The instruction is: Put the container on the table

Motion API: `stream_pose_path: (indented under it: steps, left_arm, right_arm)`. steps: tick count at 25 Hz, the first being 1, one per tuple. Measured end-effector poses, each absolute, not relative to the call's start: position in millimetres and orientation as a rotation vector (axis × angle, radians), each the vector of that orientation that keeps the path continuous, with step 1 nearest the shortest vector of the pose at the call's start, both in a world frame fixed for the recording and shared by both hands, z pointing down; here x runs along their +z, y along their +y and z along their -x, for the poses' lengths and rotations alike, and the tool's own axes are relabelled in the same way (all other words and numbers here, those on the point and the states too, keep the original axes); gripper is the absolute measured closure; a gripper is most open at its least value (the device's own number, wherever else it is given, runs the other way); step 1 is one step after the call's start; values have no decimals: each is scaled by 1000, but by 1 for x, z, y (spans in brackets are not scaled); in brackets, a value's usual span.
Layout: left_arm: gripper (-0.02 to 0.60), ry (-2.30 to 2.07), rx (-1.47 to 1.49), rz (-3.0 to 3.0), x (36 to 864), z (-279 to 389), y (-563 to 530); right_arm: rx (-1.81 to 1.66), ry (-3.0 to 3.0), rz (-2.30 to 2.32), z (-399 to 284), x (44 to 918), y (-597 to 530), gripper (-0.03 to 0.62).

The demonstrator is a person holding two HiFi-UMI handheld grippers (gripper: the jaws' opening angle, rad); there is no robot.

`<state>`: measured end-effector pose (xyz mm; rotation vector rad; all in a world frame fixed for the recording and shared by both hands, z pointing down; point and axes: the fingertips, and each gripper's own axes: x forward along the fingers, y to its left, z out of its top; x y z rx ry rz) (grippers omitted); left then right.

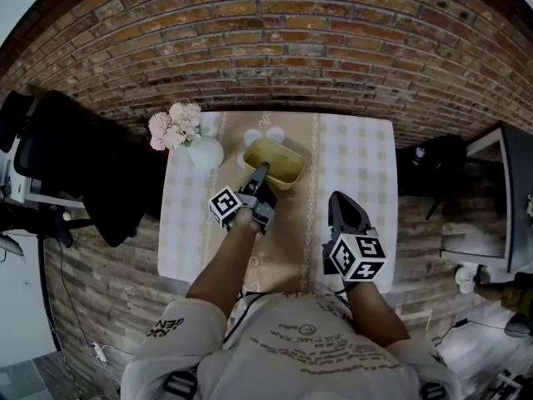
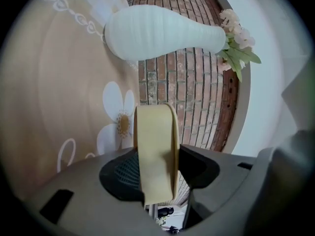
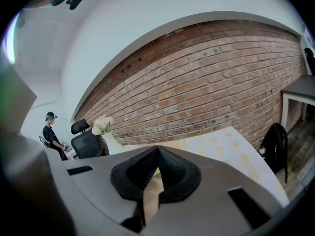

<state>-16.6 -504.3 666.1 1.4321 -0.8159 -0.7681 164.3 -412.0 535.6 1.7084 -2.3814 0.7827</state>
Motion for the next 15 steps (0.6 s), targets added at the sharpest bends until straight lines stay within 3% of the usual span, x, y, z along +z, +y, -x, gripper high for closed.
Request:
stream_pose_path:
  steps: [15]
  left_arm:
    - [364, -840, -690, -1455, 682, 15, -520]
  right_arm:
    - [812, -2362, -1648, -163, 555, -426, 591]
